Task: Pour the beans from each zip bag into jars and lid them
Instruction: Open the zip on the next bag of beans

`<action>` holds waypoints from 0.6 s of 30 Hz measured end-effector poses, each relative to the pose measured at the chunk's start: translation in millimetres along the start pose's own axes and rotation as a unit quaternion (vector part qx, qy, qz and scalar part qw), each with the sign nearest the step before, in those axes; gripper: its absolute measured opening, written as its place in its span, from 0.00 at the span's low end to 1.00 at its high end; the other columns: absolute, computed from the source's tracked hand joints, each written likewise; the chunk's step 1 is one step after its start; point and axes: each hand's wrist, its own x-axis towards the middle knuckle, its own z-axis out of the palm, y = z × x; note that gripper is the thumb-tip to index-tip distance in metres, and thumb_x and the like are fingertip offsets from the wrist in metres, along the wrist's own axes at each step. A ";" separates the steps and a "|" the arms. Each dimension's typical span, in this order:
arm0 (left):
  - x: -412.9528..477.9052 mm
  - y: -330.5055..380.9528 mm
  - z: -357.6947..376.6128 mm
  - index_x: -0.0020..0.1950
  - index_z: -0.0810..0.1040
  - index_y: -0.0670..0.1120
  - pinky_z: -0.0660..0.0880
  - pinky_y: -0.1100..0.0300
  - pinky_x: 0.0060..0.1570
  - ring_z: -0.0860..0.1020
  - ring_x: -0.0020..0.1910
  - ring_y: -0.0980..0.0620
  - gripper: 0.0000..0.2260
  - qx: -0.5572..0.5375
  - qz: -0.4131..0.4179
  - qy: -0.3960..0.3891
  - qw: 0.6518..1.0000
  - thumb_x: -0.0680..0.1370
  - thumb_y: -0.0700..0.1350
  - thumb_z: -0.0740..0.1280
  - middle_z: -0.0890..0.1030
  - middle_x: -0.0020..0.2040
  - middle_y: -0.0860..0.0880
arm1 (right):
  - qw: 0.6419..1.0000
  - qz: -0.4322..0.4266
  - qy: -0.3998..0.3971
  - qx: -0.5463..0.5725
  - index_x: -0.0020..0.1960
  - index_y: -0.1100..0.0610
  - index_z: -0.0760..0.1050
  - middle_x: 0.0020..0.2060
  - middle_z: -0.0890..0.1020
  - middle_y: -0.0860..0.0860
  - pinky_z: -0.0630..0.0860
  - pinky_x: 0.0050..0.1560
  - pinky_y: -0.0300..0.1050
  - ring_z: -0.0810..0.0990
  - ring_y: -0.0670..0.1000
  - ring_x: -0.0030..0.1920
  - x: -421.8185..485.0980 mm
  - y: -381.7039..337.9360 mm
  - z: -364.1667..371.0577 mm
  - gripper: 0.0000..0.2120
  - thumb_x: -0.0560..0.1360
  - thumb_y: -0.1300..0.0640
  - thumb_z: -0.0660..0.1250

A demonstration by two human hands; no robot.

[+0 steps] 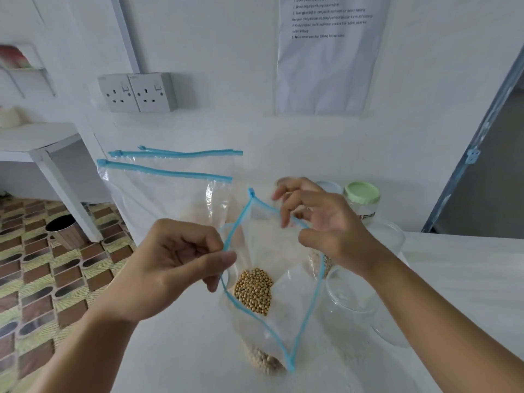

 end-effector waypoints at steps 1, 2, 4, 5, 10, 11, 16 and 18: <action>2.2 -0.7 -0.9 0.33 0.81 0.43 0.75 0.61 0.32 0.76 0.28 0.48 0.20 0.000 -0.005 0.002 1.000 0.71 0.59 0.77 0.78 0.29 0.43 | 0.999 0.018 -0.012 -0.023 0.43 0.52 0.82 0.57 0.78 0.49 0.73 0.56 0.48 0.76 0.53 0.61 4.4 -3.1 1.1 0.12 0.66 0.65 0.65; 4.3 -2.8 -2.9 0.33 0.81 0.42 0.74 0.60 0.33 0.76 0.29 0.48 0.19 -0.003 -0.010 0.004 1.000 0.71 0.57 0.77 0.78 0.29 0.42 | 0.998 0.035 -0.012 -0.056 0.44 0.50 0.84 0.57 0.79 0.45 0.74 0.56 0.46 0.77 0.49 0.62 9.3 -6.2 3.1 0.12 0.69 0.63 0.66; 8.2 -6.5 -7.3 0.34 0.81 0.42 0.74 0.61 0.35 0.76 0.30 0.48 0.16 -0.007 -0.015 0.007 1.000 0.72 0.53 0.75 0.78 0.30 0.42 | 0.991 0.049 0.015 -0.122 0.45 0.50 0.85 0.50 0.81 0.41 0.76 0.51 0.42 0.80 0.43 0.54 19.0 -12.5 9.2 0.05 0.77 0.56 0.70; 9.6 -7.1 -9.3 0.34 0.82 0.42 0.74 0.61 0.36 0.76 0.31 0.49 0.15 -0.012 -0.016 0.002 1.000 0.73 0.53 0.74 0.78 0.30 0.43 | 0.988 0.044 0.036 -0.145 0.44 0.51 0.85 0.44 0.82 0.40 0.75 0.48 0.40 0.81 0.42 0.47 23.3 -15.3 11.9 0.07 0.79 0.53 0.71; 19.6 -29.3 -19.6 0.32 0.76 0.43 0.73 0.60 0.43 0.75 0.36 0.45 0.26 -0.109 -0.046 -0.004 0.993 0.78 0.63 0.68 0.73 0.32 0.44 | 0.972 0.056 0.118 -0.197 0.28 0.54 0.74 0.22 0.70 0.45 0.65 0.33 0.34 0.68 0.45 0.27 36.0 -29.9 21.3 0.24 0.77 0.41 0.71; 24.0 -39.2 -20.7 0.33 0.76 0.41 0.74 0.58 0.45 0.75 0.37 0.44 0.27 -0.135 -0.069 0.024 0.988 0.77 0.63 0.69 0.71 0.33 0.41 | 0.967 0.061 0.127 -0.214 0.27 0.57 0.72 0.21 0.68 0.49 0.65 0.32 0.38 0.65 0.46 0.26 38.2 -31.6 23.5 0.28 0.76 0.39 0.71; 35.8 -82.2 -7.8 0.62 0.80 0.43 0.79 0.48 0.54 0.81 0.52 0.34 0.09 -0.023 -0.169 -0.016 0.985 0.83 0.44 0.67 0.82 0.57 0.39 | 0.926 0.095 0.155 -0.331 0.33 0.59 0.77 0.25 0.77 0.51 0.74 0.36 0.45 0.75 0.49 0.29 47.7 -35.4 34.2 0.31 0.63 0.29 0.76; 37.1 -87.2 -1.8 0.64 0.81 0.49 0.78 0.48 0.53 0.82 0.50 0.40 0.11 -0.015 -0.181 -0.056 0.982 0.84 0.40 0.65 0.84 0.57 0.43 | 0.919 0.097 0.150 -0.352 0.34 0.56 0.78 0.27 0.77 0.47 0.74 0.37 0.44 0.75 0.47 0.31 50.3 -34.2 34.7 0.23 0.63 0.38 0.80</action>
